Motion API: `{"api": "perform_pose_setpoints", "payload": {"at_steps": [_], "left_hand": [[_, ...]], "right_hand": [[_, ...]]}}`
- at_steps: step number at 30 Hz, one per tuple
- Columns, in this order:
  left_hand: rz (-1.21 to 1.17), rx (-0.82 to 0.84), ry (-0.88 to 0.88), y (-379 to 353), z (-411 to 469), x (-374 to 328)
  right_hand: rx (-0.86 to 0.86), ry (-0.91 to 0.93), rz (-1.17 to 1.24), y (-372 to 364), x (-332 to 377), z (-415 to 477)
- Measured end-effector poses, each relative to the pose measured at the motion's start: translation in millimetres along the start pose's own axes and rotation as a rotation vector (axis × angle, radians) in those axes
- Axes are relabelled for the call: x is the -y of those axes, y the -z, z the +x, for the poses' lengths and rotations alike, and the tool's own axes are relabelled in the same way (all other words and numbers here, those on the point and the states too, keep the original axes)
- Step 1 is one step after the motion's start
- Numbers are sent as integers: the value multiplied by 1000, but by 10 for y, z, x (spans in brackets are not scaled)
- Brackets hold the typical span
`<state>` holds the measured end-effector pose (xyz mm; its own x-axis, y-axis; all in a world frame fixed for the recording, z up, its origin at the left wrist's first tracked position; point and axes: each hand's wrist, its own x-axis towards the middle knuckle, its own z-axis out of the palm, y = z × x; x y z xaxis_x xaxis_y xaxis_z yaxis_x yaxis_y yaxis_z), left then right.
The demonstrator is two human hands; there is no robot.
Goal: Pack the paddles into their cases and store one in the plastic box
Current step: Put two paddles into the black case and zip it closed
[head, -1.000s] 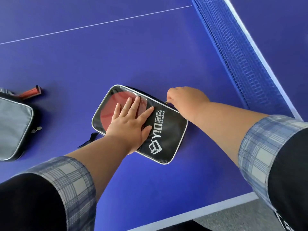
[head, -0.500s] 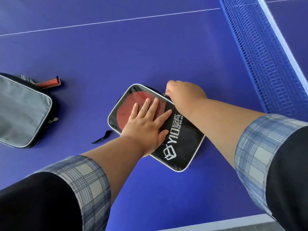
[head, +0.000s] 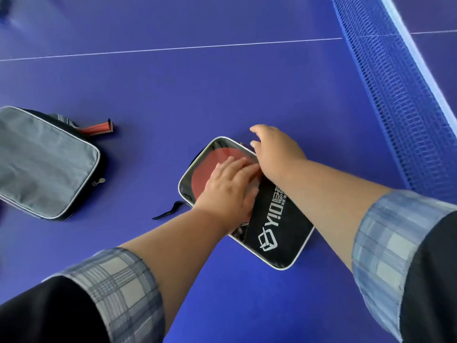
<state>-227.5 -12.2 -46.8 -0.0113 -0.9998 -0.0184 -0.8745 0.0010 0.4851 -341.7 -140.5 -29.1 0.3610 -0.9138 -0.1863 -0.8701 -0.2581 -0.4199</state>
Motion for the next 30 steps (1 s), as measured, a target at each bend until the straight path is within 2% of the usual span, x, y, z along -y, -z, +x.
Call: {"api": "perform_pose_setpoints", "payload": {"at_steps": [2, 3, 5, 6, 9, 14, 18, 22, 25, 27, 30], "left_hand": [[-19, -196, 168, 93, 58, 111], [-4, -213, 298, 152, 87, 189], [-6, -79, 566, 244, 132, 323], [-23, -3, 636, 255, 130, 365], [-136, 67, 673, 292, 31, 358], [-289, 194, 738, 195, -370, 140], [-301, 232, 671, 152, -527, 167], [-98, 189, 548, 299, -336, 307], [45, 161, 357, 372, 14, 380], [157, 269, 145, 379, 277, 376], [137, 480, 32, 473, 603, 351]], "right_hand": [[-141, -2, 31, -45, 22, -298], [-182, -8, 34, -77, 64, -447], [-149, -32, -8, -164, 143, -686], [-96, -53, -40, -229, 170, -766], [2, -96, -116, -357, 225, -878], [34, -66, -210, -426, 188, -1040], [-21, 1, -310, -493, 76, -1179], [-44, -13, -280, -501, 86, -1081], [-75, -3, -305, -550, 80, -1098], [-67, -7, -310, -563, 82, -1089], [-62, -5, -334, -566, 89, -1075]]}}
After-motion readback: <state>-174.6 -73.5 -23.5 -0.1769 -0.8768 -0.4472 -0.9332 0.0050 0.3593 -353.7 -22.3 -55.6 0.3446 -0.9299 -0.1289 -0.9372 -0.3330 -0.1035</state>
